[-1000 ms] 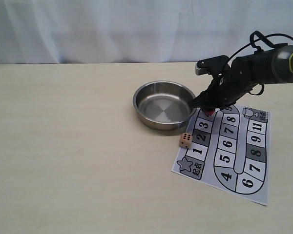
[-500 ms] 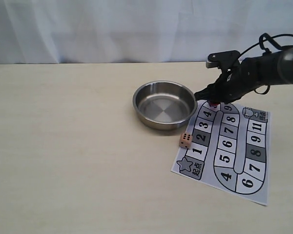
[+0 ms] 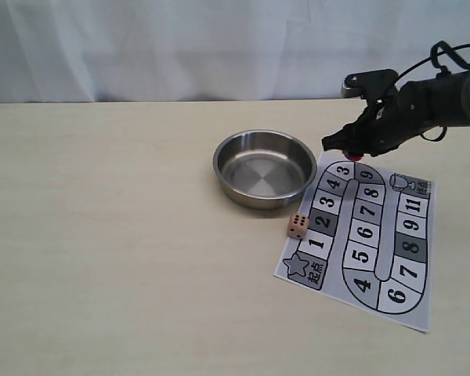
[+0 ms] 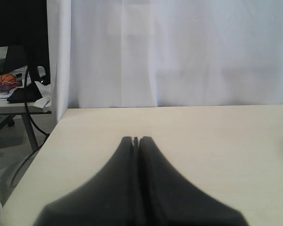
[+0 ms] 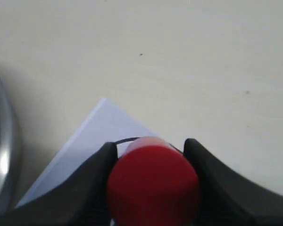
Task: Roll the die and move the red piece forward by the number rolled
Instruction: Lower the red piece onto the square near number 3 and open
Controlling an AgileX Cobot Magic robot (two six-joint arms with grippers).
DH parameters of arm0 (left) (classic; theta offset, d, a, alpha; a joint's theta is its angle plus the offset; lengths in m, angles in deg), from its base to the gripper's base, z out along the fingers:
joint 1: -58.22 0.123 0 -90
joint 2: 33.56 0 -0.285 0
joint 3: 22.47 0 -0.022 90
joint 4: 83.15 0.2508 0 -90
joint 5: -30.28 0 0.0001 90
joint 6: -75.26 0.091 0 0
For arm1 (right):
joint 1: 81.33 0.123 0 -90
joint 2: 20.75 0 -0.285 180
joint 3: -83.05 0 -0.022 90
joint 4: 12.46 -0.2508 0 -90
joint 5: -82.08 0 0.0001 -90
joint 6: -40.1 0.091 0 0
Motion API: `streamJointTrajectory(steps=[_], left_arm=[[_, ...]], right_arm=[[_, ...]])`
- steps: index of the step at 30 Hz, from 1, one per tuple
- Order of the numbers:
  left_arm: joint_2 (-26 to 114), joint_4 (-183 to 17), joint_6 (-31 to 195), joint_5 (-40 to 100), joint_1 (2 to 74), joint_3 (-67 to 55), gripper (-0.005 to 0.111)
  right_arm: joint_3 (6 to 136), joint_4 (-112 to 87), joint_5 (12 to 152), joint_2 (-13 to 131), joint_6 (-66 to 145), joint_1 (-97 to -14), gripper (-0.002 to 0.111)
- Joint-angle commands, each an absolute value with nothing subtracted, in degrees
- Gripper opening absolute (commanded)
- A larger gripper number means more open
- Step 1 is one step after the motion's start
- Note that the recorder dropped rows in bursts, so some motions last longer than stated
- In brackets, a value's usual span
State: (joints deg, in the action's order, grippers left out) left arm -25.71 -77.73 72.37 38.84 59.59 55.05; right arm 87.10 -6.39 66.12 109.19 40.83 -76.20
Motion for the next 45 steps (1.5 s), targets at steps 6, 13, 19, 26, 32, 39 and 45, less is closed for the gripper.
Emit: streamJointTrajectory(steps=[6,13,19,26,32,39,45], left_arm=[[-25.78,-77.80,72.23,38.52,59.58,54.75,0.000],[-25.78,-77.80,72.23,38.52,59.58,54.75,0.000],[-25.78,-77.80,72.23,38.52,59.58,54.75,0.000],[-25.78,-77.80,72.23,38.52,59.58,54.75,0.000],[-25.78,-77.80,72.23,38.40,59.58,54.75,0.000],[-25.78,-77.80,72.23,38.40,59.58,54.75,0.000],[-25.78,-77.80,72.23,38.40,59.58,54.75,0.000]], right_arm=[[87.07,-6.23,61.55,109.31,40.92,-79.76,0.004],[87.07,-7.72,62.64,113.49,40.92,-79.76,0.004],[87.07,-7.72,62.28,113.85,40.76,-79.76,0.005],[87.07,-7.72,62.44,113.85,40.76,-79.76,0.033],[87.07,-7.72,62.56,113.11,40.90,-79.76,0.062],[87.07,-7.72,60.82,109.78,40.75,-79.76,0.069],[87.07,-7.72,55.25,105.61,40.75,-79.76,0.067]])
